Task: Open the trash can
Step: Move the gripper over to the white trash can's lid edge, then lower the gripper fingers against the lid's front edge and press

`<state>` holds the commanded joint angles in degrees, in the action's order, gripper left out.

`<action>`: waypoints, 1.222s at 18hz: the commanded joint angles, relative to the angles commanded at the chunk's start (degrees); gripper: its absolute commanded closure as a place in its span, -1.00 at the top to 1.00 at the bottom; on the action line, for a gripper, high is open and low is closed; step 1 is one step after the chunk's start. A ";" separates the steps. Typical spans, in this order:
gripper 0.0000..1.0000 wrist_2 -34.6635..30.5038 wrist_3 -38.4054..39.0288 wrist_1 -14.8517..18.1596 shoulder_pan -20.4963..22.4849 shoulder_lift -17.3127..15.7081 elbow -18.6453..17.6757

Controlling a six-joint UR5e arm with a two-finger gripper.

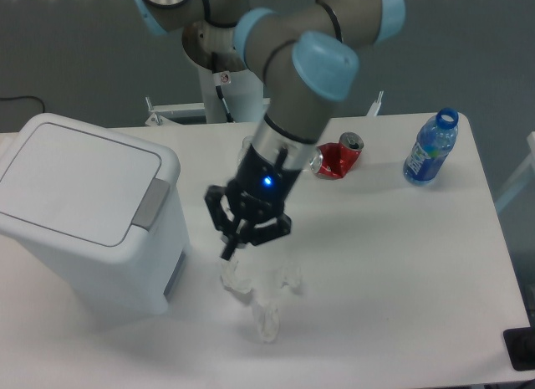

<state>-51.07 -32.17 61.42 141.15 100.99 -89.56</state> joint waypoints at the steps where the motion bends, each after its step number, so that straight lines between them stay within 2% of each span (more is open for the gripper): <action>1: -0.99 0.62 0.09 0.62 0.00 -0.62 0.00; 5: -0.99 2.20 1.23 2.38 -0.35 -2.73 -0.18; 10: -0.99 2.38 1.67 2.38 -2.46 -5.36 -2.72; 22: -0.98 2.29 1.67 1.95 -3.25 -4.93 -2.90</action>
<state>-48.78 -30.50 63.37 137.90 96.06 -92.46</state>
